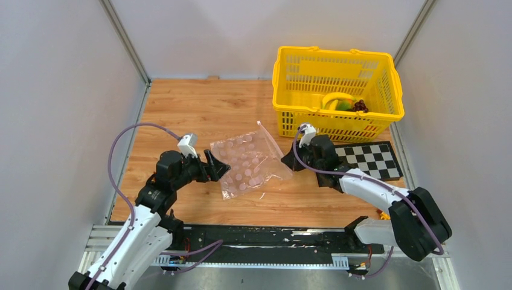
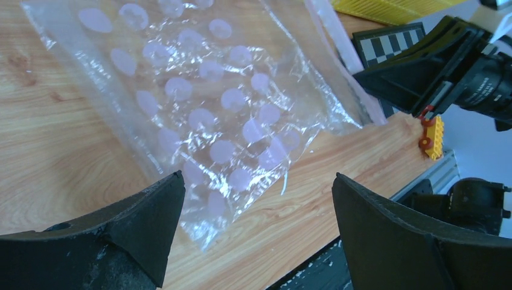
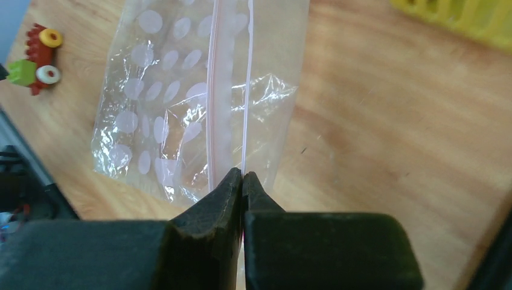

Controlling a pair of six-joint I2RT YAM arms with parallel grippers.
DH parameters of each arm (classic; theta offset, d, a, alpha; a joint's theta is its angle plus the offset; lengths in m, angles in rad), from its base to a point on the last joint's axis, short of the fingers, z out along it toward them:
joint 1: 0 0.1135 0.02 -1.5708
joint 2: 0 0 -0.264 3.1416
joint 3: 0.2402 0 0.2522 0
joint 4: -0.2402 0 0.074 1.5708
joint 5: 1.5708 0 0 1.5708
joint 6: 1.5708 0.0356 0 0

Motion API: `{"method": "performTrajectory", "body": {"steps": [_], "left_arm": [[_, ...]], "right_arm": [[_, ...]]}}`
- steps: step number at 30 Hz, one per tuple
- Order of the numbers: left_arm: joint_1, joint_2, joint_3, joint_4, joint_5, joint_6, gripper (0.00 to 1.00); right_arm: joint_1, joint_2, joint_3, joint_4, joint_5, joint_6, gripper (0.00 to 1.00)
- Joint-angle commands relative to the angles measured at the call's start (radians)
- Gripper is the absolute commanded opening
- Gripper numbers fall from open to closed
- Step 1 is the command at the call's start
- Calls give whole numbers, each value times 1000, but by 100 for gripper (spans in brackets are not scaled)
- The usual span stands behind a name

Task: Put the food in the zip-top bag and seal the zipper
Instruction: Pick up the zipper food storage bag at the center of the board, then open the zipper of the food storage bag at the center of the board.

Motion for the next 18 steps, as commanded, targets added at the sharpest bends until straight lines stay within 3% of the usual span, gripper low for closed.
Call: {"method": "performTrajectory", "body": {"steps": [1, 5, 12, 18], "left_arm": [[-45, 52, 56, 91, 35, -24, 97], [-173, 115, 77, 150, -41, -47, 97], [-377, 291, 113, 251, -183, -90, 96], [-429, 407, 117, 324, -236, -133, 88]], "right_arm": [[19, 1, -91, 159, -119, 282, 3], [65, 20, -120, 235, -128, 328, 0], [209, -16, -143, 279, -1, 348, 0], [259, -103, -222, 340, 120, 415, 0]]}}
